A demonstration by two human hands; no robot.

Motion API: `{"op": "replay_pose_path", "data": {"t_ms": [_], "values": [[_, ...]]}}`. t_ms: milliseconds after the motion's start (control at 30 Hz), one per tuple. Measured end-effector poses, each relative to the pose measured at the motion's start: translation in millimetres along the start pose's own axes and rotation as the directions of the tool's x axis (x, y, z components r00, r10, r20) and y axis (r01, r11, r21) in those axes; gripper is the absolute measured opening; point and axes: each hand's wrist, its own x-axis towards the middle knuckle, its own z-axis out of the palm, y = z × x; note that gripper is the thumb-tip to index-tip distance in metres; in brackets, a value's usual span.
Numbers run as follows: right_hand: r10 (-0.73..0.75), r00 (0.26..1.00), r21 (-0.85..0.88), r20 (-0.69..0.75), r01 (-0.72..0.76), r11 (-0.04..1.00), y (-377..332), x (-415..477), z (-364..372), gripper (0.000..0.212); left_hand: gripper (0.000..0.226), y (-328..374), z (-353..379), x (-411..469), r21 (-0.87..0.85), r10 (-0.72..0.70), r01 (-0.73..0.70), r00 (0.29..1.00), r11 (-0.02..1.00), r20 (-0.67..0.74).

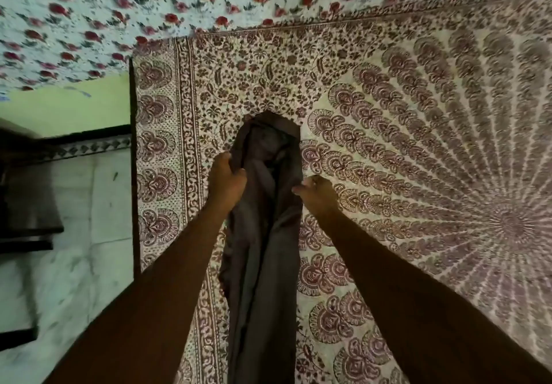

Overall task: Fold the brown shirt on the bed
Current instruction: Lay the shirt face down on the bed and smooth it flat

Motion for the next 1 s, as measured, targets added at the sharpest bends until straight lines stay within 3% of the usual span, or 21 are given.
{"op": "replay_pose_path", "data": {"t_ms": [133,233,300,333,467,567,633,733,800,900,1000], "values": [[0.061,0.998,0.052,-0.003,-0.061,0.997,-3,26,19,0.050,0.062,-16,14,49,-0.021,-0.167,0.168,0.985,0.986,0.044],[0.075,0.996,0.120,0.048,-0.080,0.990,3,38,27,0.035,0.052,-43,25,83,-0.018,-0.179,0.180,0.983,0.984,0.031],[0.050,0.996,0.132,0.075,-0.059,0.989,11,40,27,0.026,0.029,-44,25,80,-0.044,-0.168,0.169,0.985,0.985,0.028],[0.020,0.998,0.131,0.061,-0.028,0.991,13,37,25,0.022,0.019,-39,22,73,-0.079,-0.174,0.174,0.985,0.982,0.002],[-0.219,0.974,0.021,-0.060,0.221,0.975,11,3,-10,0.014,0.018,-38,-2,32,-0.203,-0.104,0.090,0.993,0.975,-0.060],[-0.294,0.948,-0.091,-0.121,0.284,0.954,6,-27,-50,0.019,0.027,-44,-26,-3,-0.168,-0.016,0.024,0.999,0.985,0.052],[-0.331,0.936,-0.128,-0.117,0.316,0.940,-1,-48,-79,0.019,0.036,-40,-48,-29,-0.315,-0.029,0.063,0.993,0.947,0.113],[-0.421,0.903,-0.139,-0.087,0.408,0.902,-18,-85,-122,0.014,0.018,-26,-92,-66,-0.512,0.005,0.157,0.953,0.845,0.302],[-0.504,0.860,-0.204,-0.079,0.481,0.853,-35,-119,-150,0.014,0.038,-16,-123,-93,-0.508,0.111,0.106,0.919,0.855,0.379],[-0.625,0.778,-0.283,-0.059,0.587,0.758,-64,-178,-187,0.021,0.027,7,-163,-131,-0.359,0.265,-0.126,0.891,0.925,0.370],[-0.713,0.701,-0.342,0.008,0.672,0.657,-92,-243,-225,0.044,0.035,23,-197,-162,-0.124,0.365,-0.344,0.869,0.931,0.333]]}}
